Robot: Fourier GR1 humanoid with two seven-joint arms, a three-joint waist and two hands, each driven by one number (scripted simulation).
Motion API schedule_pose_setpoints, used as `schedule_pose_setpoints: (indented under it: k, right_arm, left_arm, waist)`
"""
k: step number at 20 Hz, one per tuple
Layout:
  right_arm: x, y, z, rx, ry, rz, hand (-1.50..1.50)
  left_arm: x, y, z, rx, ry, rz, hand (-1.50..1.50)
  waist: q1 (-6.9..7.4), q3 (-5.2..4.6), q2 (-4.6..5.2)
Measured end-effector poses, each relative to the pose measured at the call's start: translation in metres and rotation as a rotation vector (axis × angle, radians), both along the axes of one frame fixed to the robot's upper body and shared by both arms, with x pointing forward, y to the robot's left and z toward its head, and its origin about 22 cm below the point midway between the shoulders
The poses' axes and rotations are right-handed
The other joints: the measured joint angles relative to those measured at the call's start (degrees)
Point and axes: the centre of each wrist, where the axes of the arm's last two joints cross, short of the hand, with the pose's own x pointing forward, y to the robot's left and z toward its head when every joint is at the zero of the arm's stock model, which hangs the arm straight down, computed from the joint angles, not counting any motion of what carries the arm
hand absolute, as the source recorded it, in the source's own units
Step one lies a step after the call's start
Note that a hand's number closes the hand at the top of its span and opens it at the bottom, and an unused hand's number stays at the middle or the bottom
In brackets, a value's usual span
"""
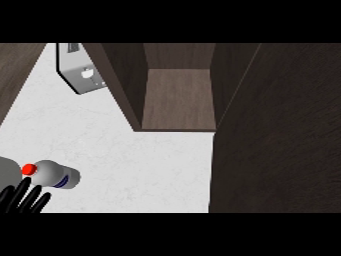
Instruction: Pick up the bottled water, place it into the cabinet and close the cabinet
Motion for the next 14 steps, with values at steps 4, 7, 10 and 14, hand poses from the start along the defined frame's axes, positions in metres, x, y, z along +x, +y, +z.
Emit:
schedule_pose_setpoints:
  k: [4, 7, 10, 14]
  right_arm:
    - [-0.002, -0.007, 0.001, -0.021, 0.0, -0.015, -1.5]
    - [-0.002, -0.009, 0.0, -0.021, -0.003, -0.012, -1.5]
    - [-0.005, -0.008, -0.003, -0.006, 0.002, -0.005, -1.5]
    - [-0.008, -0.008, -0.005, 0.005, 0.008, -0.004, -1.5]
  left_arm:
    - [-0.007, 0.003, -0.003, 0.002, 0.011, 0.011, -1.5]
    - [-0.011, 0.005, -0.005, 0.001, 0.015, 0.029, -1.5]
    - [-0.015, 0.008, -0.007, 0.0, 0.006, 0.079, -1.5]
    - [-0.019, 0.018, -0.007, 0.027, -0.009, 0.142, -1.5]
  waist:
    - [0.04, 0.0, -0.01]
    - [0.03, 0.01, 0.04]
    - [-0.13, 0.01, 0.02]
    - [-0.42, -0.03, 0.13]
